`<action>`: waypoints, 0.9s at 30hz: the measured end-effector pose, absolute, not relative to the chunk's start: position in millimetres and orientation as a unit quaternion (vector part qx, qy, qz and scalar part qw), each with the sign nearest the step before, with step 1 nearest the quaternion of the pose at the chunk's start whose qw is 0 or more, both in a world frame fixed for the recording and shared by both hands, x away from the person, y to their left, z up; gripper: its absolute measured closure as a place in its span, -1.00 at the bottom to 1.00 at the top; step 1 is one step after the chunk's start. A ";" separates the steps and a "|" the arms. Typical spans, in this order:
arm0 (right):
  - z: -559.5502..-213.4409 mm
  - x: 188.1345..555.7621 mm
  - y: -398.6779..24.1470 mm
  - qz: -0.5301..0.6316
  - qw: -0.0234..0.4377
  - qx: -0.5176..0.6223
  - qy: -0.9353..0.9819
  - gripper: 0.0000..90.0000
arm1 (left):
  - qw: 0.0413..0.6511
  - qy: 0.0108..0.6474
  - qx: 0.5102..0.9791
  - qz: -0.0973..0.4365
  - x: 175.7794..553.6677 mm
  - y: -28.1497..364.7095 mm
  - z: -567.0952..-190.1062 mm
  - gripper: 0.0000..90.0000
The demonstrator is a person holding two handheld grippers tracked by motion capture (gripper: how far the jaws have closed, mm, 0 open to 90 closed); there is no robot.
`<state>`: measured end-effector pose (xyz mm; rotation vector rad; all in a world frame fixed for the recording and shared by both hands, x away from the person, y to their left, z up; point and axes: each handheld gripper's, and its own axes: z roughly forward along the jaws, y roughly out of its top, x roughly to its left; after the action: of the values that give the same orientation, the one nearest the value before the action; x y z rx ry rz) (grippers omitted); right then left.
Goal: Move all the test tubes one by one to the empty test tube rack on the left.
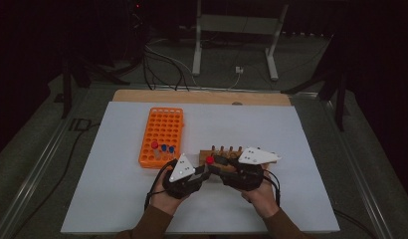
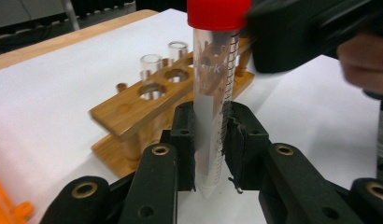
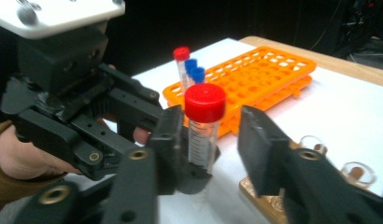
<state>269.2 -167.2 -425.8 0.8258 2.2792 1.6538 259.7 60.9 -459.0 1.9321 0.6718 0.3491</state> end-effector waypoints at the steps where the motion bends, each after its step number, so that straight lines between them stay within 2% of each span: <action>1: -425.3 269.9 -169.0 0.564 0.104 0.281 0.770 0.19 | 0.510 0.283 0.799 0.145 260.6 63.4 -459.2 0.67; 9: -424.1 277.0 -181.2 0.561 0.121 0.306 0.760 -0.25 | 0.515 0.299 0.788 0.157 264.2 84.0 -453.8 0.67; 16: -425.8 283.1 -189.2 0.549 0.148 0.325 0.756 -0.56 | 0.522 0.317 0.773 0.171 267.4 103.1 -447.6 0.67; 27: -427.7 289.3 -198.1 0.544 0.155 0.344 0.750 -0.79 | 0.530 0.338 0.753 0.195 270.0 130.8 -438.9 0.67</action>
<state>289.3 -198.1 -427.7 0.9860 2.1480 1.5580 270.0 130.8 -438.9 1.7978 0.8070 0.4654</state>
